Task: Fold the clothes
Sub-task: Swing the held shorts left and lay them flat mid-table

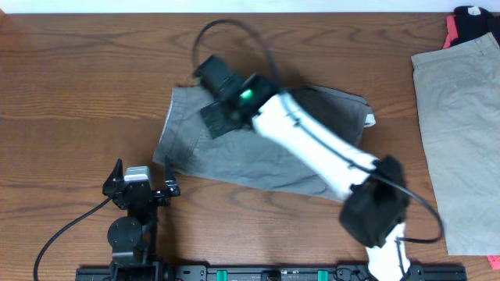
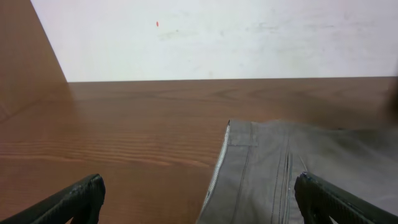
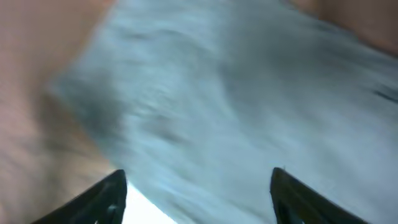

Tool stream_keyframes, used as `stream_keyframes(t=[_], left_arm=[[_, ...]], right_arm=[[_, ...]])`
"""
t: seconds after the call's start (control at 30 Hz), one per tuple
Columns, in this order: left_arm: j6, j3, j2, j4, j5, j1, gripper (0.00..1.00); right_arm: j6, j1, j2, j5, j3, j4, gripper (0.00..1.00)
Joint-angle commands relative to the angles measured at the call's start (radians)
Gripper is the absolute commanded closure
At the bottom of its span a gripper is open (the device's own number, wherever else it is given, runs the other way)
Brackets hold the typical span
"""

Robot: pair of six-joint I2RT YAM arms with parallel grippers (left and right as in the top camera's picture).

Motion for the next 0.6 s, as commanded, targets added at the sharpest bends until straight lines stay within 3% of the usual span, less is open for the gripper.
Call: stream_keyframes(t=[0.0, 0.03, 0.27, 0.4, 0.57], left_arm=[[-0.008, -0.022, -0.005, -0.034, -0.027, 0.003, 0.02], [-0.008, -0.022, -0.005, -0.034, -0.027, 0.003, 0.02], [-0.008, -0.022, -0.005, -0.034, -0.027, 0.003, 0.02], [-0.008, -0.022, -0.005, -0.034, -0.027, 0.003, 0.02], [-0.008, -0.022, -0.005, -0.034, -0.027, 0.003, 0.02]], right_arm=[[0.056, -0.129, -0.15, 0.143, 0.017, -0.124, 0.14], [0.057, -0.162, -0.168, 0.154, 0.016, -0.169, 0.01], [0.111, -0.431, -0.198, 0.198, -0.008, -0.454, 0.01], [0.121, -0.538, -0.198, 0.179, -0.121, -0.48, 0.01], [0.105, -0.603, -0.198, 0.072, -0.314, -0.366, 0.01]])
